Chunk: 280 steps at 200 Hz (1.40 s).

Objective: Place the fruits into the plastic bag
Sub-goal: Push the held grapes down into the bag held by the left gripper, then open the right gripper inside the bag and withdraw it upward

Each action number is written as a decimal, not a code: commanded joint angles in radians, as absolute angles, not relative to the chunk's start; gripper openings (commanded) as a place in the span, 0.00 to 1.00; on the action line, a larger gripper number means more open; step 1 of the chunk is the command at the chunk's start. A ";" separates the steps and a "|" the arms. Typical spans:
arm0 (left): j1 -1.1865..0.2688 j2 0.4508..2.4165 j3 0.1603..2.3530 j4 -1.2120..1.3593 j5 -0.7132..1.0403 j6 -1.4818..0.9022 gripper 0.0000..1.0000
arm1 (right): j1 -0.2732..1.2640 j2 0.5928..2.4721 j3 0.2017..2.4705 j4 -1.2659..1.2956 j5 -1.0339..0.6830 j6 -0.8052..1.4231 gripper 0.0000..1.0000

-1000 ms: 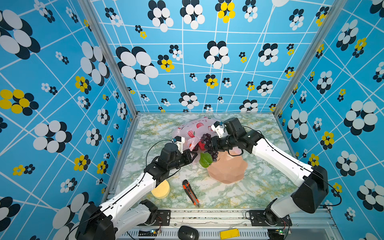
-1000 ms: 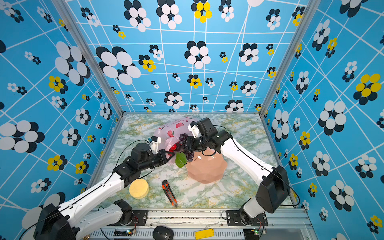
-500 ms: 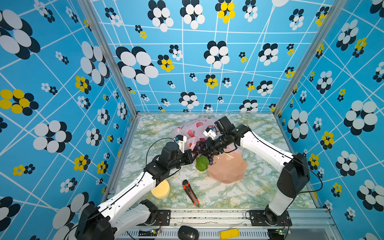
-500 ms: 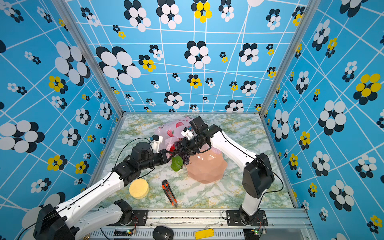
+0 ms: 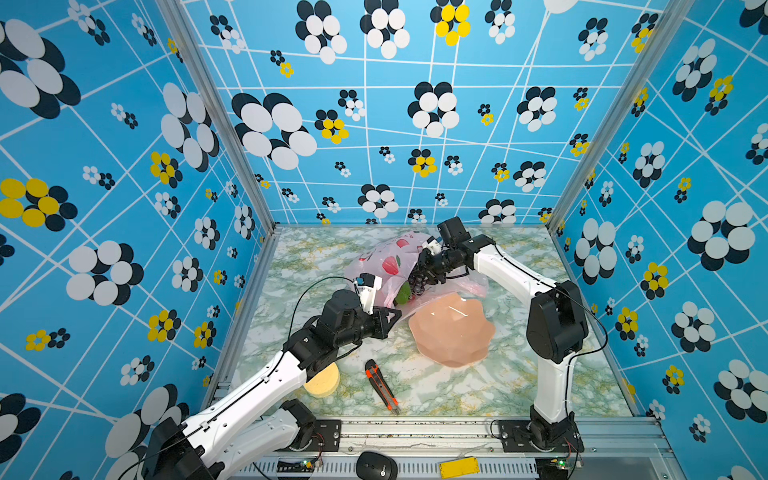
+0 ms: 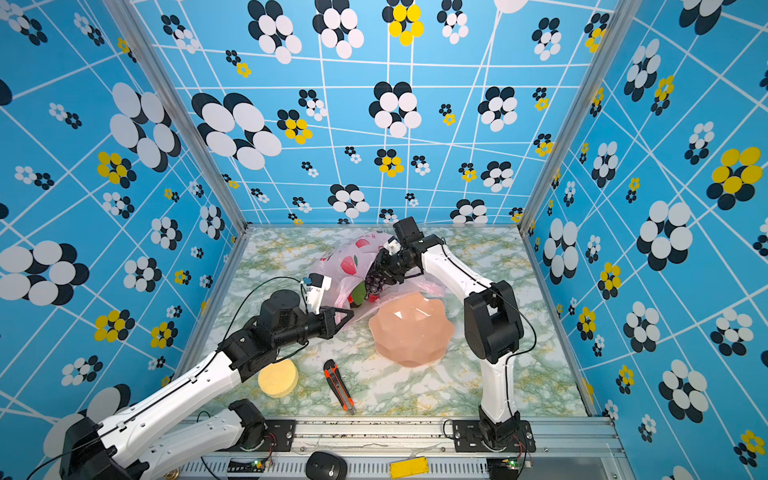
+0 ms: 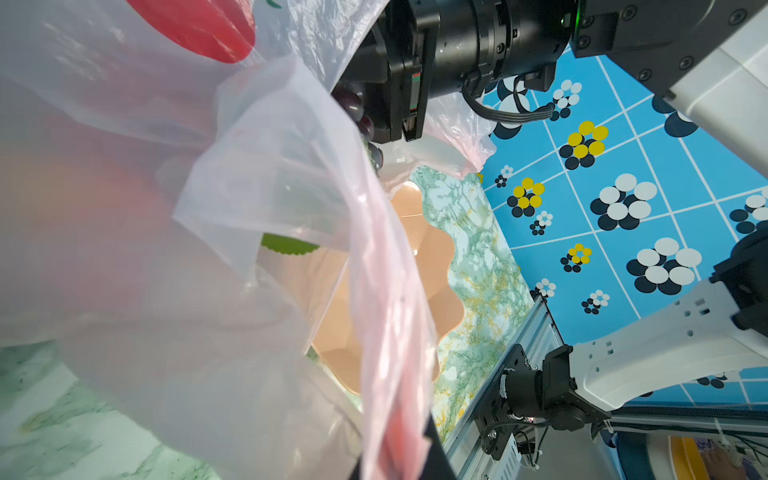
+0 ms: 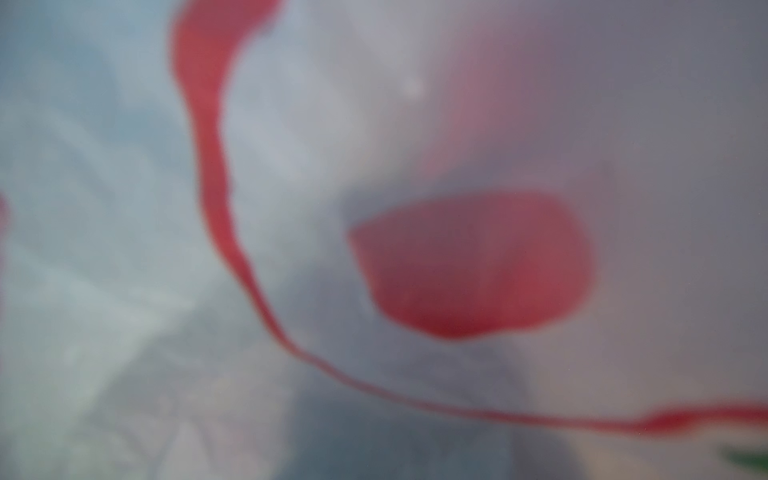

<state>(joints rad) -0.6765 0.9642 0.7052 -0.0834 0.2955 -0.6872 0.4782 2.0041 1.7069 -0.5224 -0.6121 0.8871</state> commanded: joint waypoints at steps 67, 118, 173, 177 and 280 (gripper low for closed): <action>-0.677 0.970 0.735 -0.109 0.273 -0.693 0.00 | 0.478 2.001 1.680 -0.324 -0.379 0.970 0.83; -0.655 0.975 0.735 -0.125 0.250 -0.722 0.00 | 0.503 1.848 1.631 -0.415 -0.401 0.832 0.97; -0.647 0.986 0.718 -0.110 0.249 -0.760 0.00 | 0.550 1.657 1.455 -0.437 -0.545 0.654 0.99; -0.647 0.988 0.717 -0.109 0.248 -0.761 0.00 | 0.554 1.641 1.441 -0.435 -0.550 0.643 0.99; -0.646 1.020 0.718 -0.080 0.254 -0.805 0.00 | 0.569 1.153 1.019 -0.214 -0.381 0.316 0.99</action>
